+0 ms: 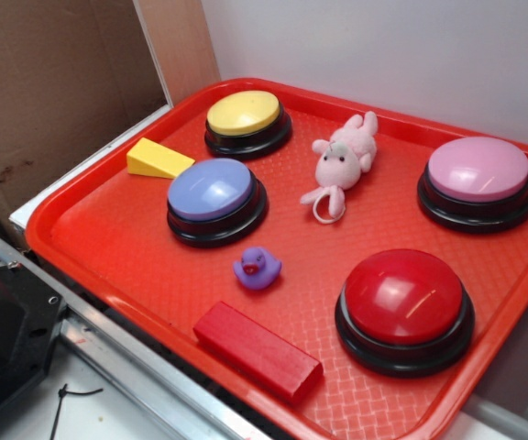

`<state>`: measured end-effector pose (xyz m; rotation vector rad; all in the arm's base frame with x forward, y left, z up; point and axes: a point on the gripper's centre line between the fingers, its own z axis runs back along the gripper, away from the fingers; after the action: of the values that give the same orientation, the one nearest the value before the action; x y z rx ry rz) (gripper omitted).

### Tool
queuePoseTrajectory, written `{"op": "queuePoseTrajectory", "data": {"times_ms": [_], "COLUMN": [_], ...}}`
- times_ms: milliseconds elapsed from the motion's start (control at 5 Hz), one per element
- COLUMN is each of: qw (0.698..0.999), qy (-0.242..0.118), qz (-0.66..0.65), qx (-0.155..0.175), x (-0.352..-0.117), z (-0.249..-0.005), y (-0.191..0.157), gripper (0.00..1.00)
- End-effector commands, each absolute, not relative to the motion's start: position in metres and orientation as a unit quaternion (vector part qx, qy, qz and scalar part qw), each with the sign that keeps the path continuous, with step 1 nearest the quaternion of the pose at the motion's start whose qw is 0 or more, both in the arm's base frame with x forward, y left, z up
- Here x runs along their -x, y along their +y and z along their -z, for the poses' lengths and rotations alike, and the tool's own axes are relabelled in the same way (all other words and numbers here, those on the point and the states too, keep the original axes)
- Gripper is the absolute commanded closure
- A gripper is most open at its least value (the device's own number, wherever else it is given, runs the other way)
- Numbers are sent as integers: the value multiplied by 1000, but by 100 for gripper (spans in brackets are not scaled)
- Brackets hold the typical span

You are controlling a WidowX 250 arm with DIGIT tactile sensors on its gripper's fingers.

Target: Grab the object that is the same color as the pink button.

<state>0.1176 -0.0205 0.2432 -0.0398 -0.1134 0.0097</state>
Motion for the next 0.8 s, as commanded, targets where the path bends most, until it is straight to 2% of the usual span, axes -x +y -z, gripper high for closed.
{"op": "queuePoseTrajectory", "data": {"times_ms": [0,200,600], "qw": [998,998,997], "qy": [-57,-44,-31], "qz": [-5,-39,-75], "qx": [20,-4,12], "x": [-118,-168,-267], "z": [-243,-242,-243], "y": [-21,-4,30], "gripper": [0,0,0]}}
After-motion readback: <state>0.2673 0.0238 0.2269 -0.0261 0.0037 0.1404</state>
